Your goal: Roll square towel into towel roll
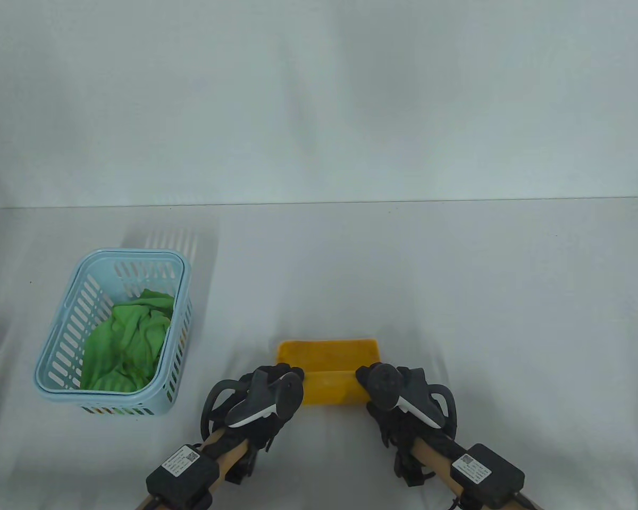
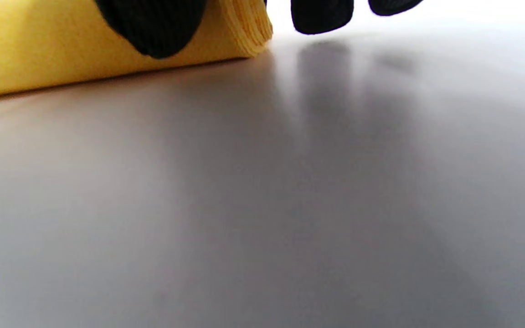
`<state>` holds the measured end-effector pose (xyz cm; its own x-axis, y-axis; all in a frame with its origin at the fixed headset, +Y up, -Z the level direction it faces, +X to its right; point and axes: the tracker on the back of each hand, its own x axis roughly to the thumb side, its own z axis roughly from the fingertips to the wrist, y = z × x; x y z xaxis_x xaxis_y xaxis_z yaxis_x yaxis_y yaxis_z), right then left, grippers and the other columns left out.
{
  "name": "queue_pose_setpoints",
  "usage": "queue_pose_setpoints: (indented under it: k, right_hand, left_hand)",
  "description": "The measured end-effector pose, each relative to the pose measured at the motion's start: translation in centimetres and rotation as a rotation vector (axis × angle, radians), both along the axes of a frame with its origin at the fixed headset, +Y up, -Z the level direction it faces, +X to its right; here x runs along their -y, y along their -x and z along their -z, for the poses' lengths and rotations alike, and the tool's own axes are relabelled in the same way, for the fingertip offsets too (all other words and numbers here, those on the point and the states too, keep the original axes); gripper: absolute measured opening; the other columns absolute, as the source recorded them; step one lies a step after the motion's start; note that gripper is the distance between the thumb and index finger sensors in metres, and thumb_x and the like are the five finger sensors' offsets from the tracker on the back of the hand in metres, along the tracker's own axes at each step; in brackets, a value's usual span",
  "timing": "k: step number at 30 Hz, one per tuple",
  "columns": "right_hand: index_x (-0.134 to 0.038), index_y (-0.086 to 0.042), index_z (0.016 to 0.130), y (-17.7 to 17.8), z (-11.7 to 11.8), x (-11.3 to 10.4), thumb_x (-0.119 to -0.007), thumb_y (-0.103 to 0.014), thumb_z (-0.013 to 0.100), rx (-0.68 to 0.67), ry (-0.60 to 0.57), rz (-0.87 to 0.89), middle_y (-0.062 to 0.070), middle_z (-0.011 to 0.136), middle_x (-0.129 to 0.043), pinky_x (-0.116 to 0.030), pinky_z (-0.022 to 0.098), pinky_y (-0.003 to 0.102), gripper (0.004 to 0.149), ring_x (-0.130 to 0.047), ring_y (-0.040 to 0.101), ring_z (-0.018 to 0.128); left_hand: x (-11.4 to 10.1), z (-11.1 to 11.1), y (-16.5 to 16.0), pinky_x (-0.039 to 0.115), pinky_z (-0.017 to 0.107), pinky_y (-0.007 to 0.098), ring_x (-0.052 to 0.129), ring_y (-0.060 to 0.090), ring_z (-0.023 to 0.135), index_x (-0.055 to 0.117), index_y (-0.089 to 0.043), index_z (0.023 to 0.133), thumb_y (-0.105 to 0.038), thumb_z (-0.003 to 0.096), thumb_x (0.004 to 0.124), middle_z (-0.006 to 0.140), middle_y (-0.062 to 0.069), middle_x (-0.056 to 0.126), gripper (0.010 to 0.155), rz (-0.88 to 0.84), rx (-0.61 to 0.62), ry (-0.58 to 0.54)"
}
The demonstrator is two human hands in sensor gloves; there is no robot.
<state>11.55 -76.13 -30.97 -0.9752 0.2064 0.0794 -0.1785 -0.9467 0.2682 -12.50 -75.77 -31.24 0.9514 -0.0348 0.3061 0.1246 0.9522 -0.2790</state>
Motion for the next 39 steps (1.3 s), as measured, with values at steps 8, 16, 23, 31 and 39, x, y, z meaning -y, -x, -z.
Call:
queue_pose_setpoints:
  k: [8, 16, 23, 31, 39]
  right_hand:
    - [-0.052, -0.040, 0.095, -1.8, 0.7, -1.2, -0.074, -0.044, 0.037, 0.069, 0.117, 0.247, -0.008, 0.100, -0.066, -0.056, 0.069, 0.056, 0.062, -0.063, 0.031, 0.097]
    - [-0.058, -0.035, 0.094, -2.8, 1.0, -1.5, -0.075, -0.047, 0.036, 0.144, 0.153, 0.346, -0.002, 0.085, -0.085, -0.064, 0.064, 0.055, 0.062, -0.080, 0.028, 0.084]
    - [-0.063, -0.033, 0.093, -2.6, 0.8, -1.3, -0.076, -0.050, 0.035, 0.168, 0.236, 0.337, -0.001, 0.070, -0.093, -0.067, 0.061, 0.053, 0.061, -0.087, 0.027, 0.069]
    - [-0.060, -0.036, 0.094, -3.6, 1.3, -1.1, -0.076, -0.050, 0.034, 0.264, 0.135, 0.322, -0.002, 0.089, -0.077, -0.061, 0.065, 0.054, 0.063, -0.076, 0.028, 0.079]
    - [-0.058, -0.035, 0.095, -4.5, 1.4, -2.0, -0.078, -0.053, 0.032, 0.272, 0.120, 0.370, -0.002, 0.097, -0.071, -0.058, 0.067, 0.057, 0.069, -0.070, 0.032, 0.090]
  left_hand:
    - [-1.1, 0.8, 1.7, 0.065, 0.075, 0.048, 0.075, 0.020, 0.098, 0.052, -0.036, 0.104, -0.050, 0.0378, 0.076, 0.108, -0.007, 0.063, 0.072, -0.248, -0.083, 0.129]
    - [-1.5, 1.1, 3.0, 0.075, 0.067, 0.049, 0.095, 0.022, 0.081, 0.063, -0.028, 0.102, -0.055, 0.0361, 0.076, 0.095, -0.004, 0.086, 0.072, -0.404, -0.194, 0.241]
    - [-1.2, 1.2, 3.4, 0.080, 0.061, 0.048, 0.103, 0.019, 0.064, 0.071, -0.025, 0.098, -0.056, 0.0354, 0.077, 0.079, -0.007, 0.097, 0.070, -0.393, -0.244, 0.272]
    - [-1.2, 1.6, 4.1, 0.076, 0.064, 0.048, 0.097, 0.019, 0.068, 0.064, -0.029, 0.101, -0.060, 0.0352, 0.073, 0.084, -0.008, 0.090, 0.073, -0.306, -0.324, 0.122]
    - [-1.6, 1.6, 4.6, 0.073, 0.067, 0.050, 0.093, 0.022, 0.081, 0.062, -0.031, 0.103, -0.064, 0.0331, 0.073, 0.097, -0.005, 0.082, 0.078, -0.315, -0.320, 0.098]
